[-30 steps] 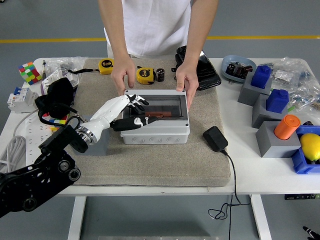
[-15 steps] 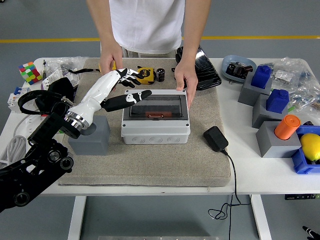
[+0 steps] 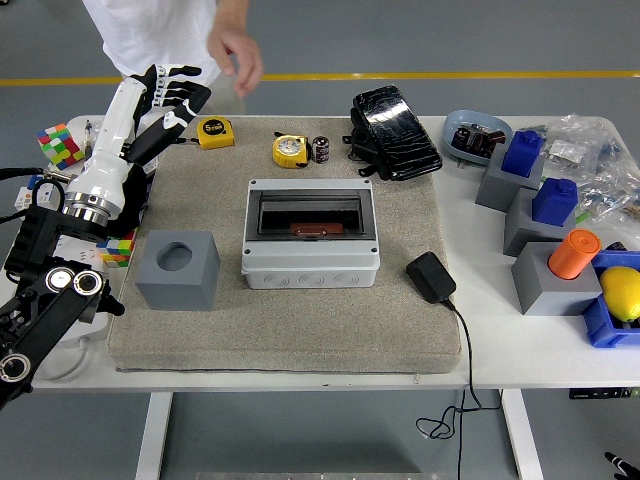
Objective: Fetch the battery,place it into the box,close the lid of the box
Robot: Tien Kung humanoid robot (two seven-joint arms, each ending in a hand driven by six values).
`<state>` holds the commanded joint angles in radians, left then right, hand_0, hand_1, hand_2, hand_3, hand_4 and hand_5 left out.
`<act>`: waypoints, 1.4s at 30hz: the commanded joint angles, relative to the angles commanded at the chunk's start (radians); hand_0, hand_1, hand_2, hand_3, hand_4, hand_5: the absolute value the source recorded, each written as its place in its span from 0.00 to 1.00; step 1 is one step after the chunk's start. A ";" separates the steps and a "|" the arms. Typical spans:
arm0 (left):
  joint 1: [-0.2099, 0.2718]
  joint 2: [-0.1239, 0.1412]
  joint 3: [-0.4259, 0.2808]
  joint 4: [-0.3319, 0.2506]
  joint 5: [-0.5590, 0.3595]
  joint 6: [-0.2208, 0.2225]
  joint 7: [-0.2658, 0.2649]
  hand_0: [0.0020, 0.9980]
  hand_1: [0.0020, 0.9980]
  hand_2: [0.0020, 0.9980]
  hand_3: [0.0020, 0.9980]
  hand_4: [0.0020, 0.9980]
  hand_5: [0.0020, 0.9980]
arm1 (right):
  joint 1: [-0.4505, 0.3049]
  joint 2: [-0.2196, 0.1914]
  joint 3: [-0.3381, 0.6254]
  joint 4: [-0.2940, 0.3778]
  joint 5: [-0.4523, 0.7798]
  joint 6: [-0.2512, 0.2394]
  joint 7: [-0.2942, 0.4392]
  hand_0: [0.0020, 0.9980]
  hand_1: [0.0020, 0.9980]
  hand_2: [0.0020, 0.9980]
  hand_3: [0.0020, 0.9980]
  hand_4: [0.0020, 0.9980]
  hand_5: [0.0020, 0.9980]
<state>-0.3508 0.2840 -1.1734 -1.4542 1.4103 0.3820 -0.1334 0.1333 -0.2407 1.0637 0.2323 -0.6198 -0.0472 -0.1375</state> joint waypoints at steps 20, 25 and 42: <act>0.077 -0.011 -0.236 -0.013 -0.024 -0.048 -0.070 0.55 0.66 0.65 0.68 1.00 0.84 | 0.004 0.003 0.010 -0.001 -0.002 -0.004 -0.004 0.66 0.63 0.63 0.55 0.95 0.45; 0.085 -0.012 -0.255 -0.022 -0.012 -0.053 -0.069 0.55 0.66 0.65 0.68 1.00 0.84 | 0.002 0.006 0.009 -0.002 -0.001 -0.002 -0.005 0.66 0.63 0.63 0.55 0.95 0.45; 0.096 -0.009 -0.279 -0.042 -0.003 -0.063 -0.058 0.56 0.66 0.65 0.68 1.00 0.83 | 0.016 -0.004 0.002 -0.002 -0.002 -0.006 -0.010 0.66 0.63 0.64 0.55 0.95 0.45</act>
<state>-0.2553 0.2748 -1.4528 -1.4960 1.4073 0.3191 -0.1917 0.1488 -0.2445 1.0659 0.2300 -0.6219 -0.0536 -0.1476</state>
